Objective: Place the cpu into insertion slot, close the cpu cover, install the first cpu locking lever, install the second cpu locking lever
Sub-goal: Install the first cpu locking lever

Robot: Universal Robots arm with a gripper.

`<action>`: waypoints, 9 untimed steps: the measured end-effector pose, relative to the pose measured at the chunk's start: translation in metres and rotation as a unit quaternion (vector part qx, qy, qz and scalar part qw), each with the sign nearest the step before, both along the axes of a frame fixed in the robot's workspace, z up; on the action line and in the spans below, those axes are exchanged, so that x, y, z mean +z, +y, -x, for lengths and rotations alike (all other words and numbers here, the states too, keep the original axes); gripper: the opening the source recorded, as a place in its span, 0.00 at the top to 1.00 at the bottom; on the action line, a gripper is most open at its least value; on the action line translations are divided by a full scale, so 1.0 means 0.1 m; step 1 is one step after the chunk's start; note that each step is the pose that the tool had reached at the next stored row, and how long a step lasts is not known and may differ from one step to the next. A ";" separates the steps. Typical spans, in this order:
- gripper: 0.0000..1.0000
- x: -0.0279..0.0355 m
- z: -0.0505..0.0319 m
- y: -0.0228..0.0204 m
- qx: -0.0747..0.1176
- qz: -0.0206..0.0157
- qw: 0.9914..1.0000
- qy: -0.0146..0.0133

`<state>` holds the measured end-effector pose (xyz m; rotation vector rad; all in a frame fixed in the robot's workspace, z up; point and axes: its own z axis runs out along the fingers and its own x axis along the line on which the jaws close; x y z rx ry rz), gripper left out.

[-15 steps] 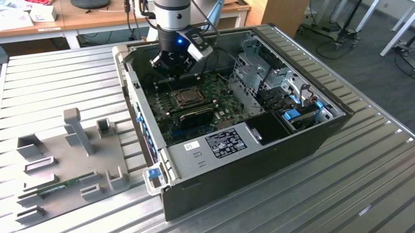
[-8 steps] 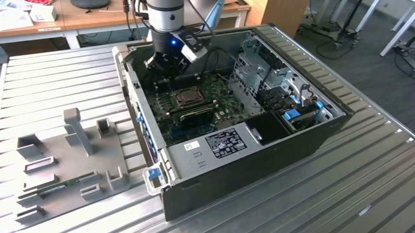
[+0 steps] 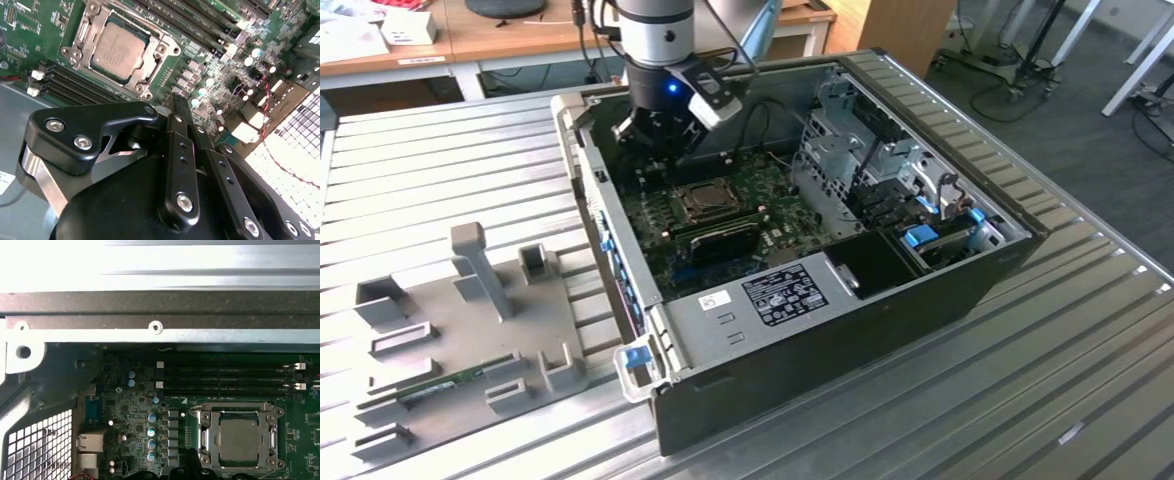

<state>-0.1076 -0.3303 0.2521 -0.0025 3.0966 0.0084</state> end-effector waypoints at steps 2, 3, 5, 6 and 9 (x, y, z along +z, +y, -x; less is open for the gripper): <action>0.90 0.000 0.008 0.000 0.000 -0.006 1.000 0.000; 0.90 0.000 0.012 0.000 0.000 -0.010 1.000 -0.001; 0.90 0.000 0.020 0.000 0.000 -0.016 1.000 -0.001; 0.90 0.000 0.025 0.000 0.000 -0.016 1.000 -0.001; 0.90 -0.001 0.070 0.000 0.000 -0.017 1.000 -0.003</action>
